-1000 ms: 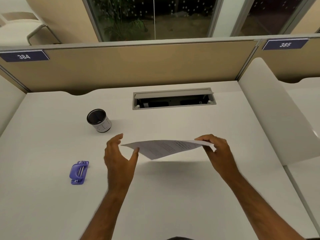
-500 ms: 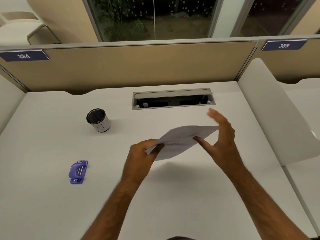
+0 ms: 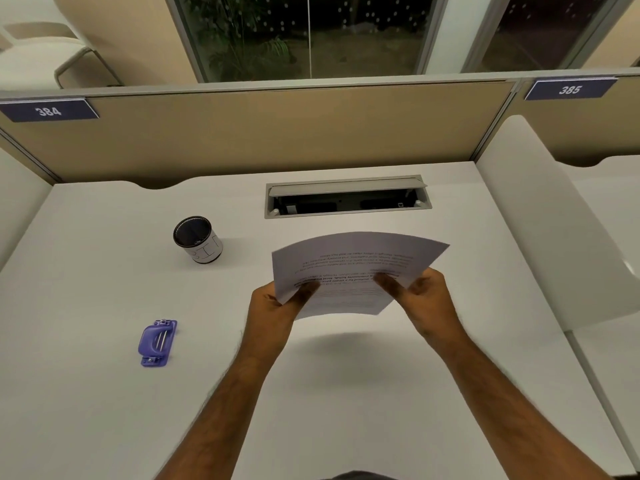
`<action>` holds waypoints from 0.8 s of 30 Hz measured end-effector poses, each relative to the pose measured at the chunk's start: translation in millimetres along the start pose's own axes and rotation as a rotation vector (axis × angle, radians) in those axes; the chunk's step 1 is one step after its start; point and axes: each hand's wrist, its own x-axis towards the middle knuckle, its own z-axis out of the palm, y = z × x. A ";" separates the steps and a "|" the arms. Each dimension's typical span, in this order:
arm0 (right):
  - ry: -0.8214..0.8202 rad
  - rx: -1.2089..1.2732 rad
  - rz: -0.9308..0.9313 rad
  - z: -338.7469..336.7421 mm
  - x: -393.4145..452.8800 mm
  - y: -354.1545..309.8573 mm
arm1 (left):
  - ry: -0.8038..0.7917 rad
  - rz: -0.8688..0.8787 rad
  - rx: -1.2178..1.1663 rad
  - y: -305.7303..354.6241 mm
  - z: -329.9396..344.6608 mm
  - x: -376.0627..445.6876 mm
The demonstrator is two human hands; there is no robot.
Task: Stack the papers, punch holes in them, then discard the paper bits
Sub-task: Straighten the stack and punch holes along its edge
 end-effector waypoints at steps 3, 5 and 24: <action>0.043 -0.025 0.048 7.3 -3.7 14.6 | -0.025 -0.036 0.038 -11.7 0.9 1.7; 0.029 -0.065 0.097 11.5 -7.0 30.6 | -0.047 -0.091 0.085 -21.9 0.8 3.2; 0.048 -0.087 0.159 17.8 -14.7 53.0 | -0.064 -0.107 0.131 -32.9 -2.7 1.2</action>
